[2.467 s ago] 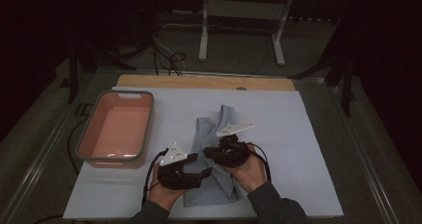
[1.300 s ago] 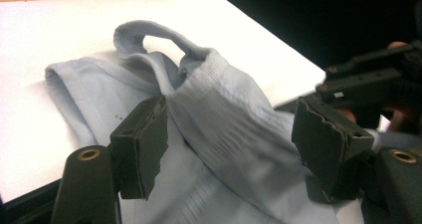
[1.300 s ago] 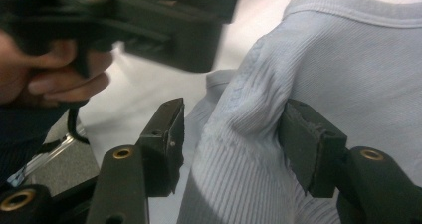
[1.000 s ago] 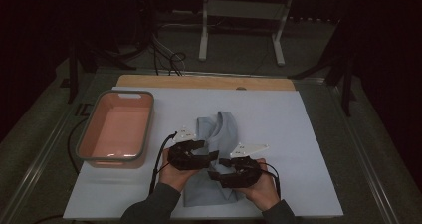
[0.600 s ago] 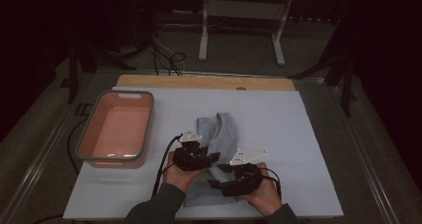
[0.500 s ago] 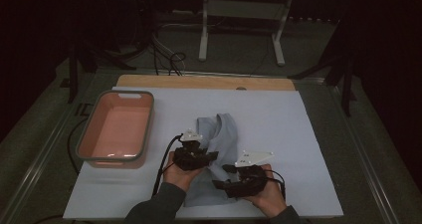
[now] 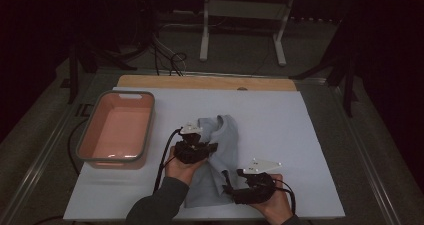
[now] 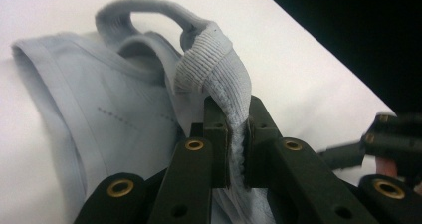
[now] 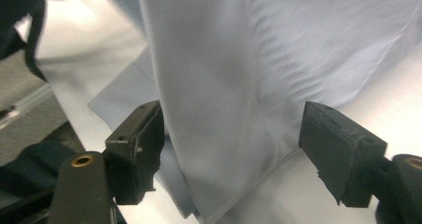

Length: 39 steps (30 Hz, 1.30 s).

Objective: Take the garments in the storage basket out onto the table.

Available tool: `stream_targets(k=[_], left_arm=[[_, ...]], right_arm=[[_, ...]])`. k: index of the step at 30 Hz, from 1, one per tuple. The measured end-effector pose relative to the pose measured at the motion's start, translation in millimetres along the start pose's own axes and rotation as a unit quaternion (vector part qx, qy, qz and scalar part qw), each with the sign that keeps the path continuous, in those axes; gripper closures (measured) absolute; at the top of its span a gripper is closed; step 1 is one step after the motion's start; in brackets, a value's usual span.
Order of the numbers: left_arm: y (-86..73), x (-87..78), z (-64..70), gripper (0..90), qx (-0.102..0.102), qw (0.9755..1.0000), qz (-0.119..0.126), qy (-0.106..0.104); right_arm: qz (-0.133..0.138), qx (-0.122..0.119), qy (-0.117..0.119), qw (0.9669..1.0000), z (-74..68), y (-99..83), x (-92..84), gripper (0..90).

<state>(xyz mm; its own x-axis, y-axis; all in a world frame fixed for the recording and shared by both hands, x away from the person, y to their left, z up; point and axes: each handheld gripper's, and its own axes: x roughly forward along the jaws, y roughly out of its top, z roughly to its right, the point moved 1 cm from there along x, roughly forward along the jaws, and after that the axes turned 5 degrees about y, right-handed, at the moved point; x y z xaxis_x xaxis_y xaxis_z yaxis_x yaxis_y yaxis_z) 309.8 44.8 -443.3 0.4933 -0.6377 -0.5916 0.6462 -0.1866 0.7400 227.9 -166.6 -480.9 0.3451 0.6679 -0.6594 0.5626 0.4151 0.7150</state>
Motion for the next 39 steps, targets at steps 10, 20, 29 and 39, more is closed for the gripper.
stream_targets(k=[10,20,29,39], left_arm=[[15.5,-13.1,-9.4,84.8,-0.007,0.9994,0.032,0.013],[31.6,-30.4,-21.6,84.8,-0.025,0.9977,0.059,0.022],[47.8,-54.1,-33.1,84.8,-0.041,0.9945,0.093,0.028],[51.1,-74.6,-47.0,84.8,-0.06,0.9908,0.116,0.036]], right_arm=[[-0.019,-0.014,-0.015,0.9996,-12.9,-2.4,19.1,19.0],[-0.021,-0.017,-0.047,0.9985,-3.3,-0.2,38.0,38.4],[0.021,0.022,-0.035,0.9989,15.8,10.8,41.4,71.6],[0.02,0.039,-0.034,0.9985,21.1,18.8,61.3,84.6]])
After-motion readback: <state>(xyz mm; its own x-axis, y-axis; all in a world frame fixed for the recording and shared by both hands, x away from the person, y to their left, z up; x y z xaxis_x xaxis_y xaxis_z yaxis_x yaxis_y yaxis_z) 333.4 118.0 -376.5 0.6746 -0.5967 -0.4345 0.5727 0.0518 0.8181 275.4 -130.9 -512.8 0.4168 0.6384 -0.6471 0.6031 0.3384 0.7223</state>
